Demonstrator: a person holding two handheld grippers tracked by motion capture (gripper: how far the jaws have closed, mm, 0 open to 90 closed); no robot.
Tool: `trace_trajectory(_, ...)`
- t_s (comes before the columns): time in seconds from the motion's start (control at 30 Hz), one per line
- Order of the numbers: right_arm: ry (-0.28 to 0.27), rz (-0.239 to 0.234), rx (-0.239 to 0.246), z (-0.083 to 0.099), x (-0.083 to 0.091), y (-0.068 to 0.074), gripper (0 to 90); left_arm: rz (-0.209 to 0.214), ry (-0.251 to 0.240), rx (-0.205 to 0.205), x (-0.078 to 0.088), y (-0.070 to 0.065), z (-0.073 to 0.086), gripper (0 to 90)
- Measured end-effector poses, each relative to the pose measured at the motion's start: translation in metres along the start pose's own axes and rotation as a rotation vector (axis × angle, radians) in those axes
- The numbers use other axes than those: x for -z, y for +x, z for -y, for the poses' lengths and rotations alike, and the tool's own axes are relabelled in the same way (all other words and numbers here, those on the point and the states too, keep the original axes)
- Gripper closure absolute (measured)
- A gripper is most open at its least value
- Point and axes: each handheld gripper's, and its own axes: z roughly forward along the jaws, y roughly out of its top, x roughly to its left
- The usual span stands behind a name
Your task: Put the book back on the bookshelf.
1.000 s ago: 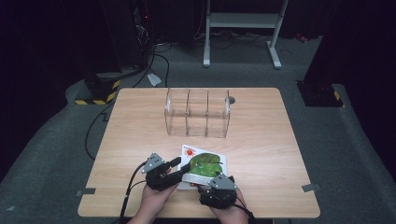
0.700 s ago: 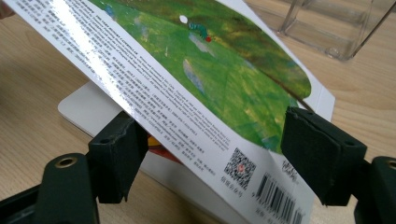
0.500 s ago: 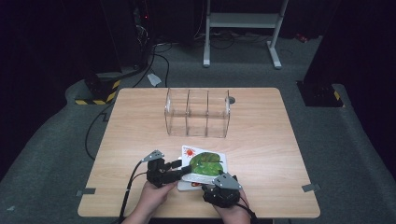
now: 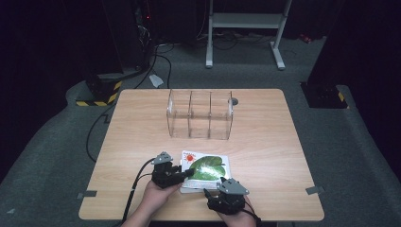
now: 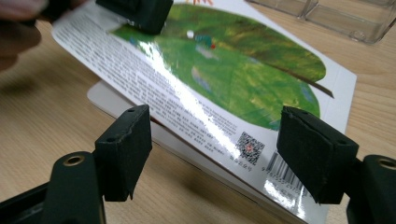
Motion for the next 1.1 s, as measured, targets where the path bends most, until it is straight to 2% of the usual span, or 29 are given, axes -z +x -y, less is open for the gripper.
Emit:
trace_trajectory(0.03,-0.007,-0.001,0.001,-0.001,0.002,-0.002,26.7,-0.009,0.005,-0.019,0.000,-0.001,0.001,62.5)
trace_trajectory(0.07,-0.007,-0.001,0.001,-0.001,0.002,-0.002,26.7,-0.009,0.005,-0.019,0.000,-0.001,0.001,62.5)
trace_trajectory(0.1,-0.016,0.004,-0.008,-0.001,0.004,-0.004,26.9,-0.021,0.006,-0.049,0.000,-0.001,0.001,62.5)
trace_trajectory(0.17,-0.022,0.010,-0.041,-0.002,0.005,-0.012,27.0,-0.042,0.010,-0.103,0.002,-0.003,0.003,62.5)
trace_trajectory(0.2,-0.023,0.013,-0.095,-0.001,0.004,-0.022,27.1,-0.048,0.004,-0.133,0.003,-0.004,0.003,62.5)
trace_trajectory(0.23,-0.023,0.013,-0.095,-0.001,0.004,-0.022,27.1,-0.047,0.002,-0.146,0.004,-0.004,0.004,62.5)
trace_trajectory(0.27,-0.021,0.015,-0.105,-0.001,0.004,-0.024,27.1,-0.049,-0.008,-0.178,0.005,-0.005,0.005,62.6)
trace_trajectory(0.33,-0.016,0.022,-0.130,0.000,0.002,-0.032,27.3,-0.059,-0.015,-0.220,0.007,-0.006,0.007,62.8)
trace_trajectory(0.43,-0.008,0.015,-0.154,0.001,-0.001,-0.039,27.3,-0.060,-0.026,-0.238,0.009,-0.007,0.009,62.9)
trace_trajectory(0.67,0.005,0.004,-0.181,0.001,-0.009,-0.048,26.8,-0.074,-0.065,-0.343,0.014,-0.014,0.010,63.2)
trace_trajectory(0.7,0.005,0.004,-0.181,0.001,-0.009,-0.048,26.8,-0.074,-0.065,-0.343,0.014,-0.014,0.010,63.3)
trace_trajectory(0.83,-0.006,-0.025,-0.223,0.000,-0.014,-0.057,25.6,-0.075,-0.091,-0.404,0.017,-0.020,0.011,64.0)
trace_trajectory(1.0,-0.015,-0.054,-0.260,-0.003,-0.018,-0.064,23.4,-0.074,-0.112,-0.443,0.019,-0.023,0.012,64.0)
trace_trajectory(1.1,-0.015,-0.074,-0.286,-0.004,-0.021,-0.067,22.6,-0.076,-0.118,-0.452,0.019,-0.024,0.013,64.1)
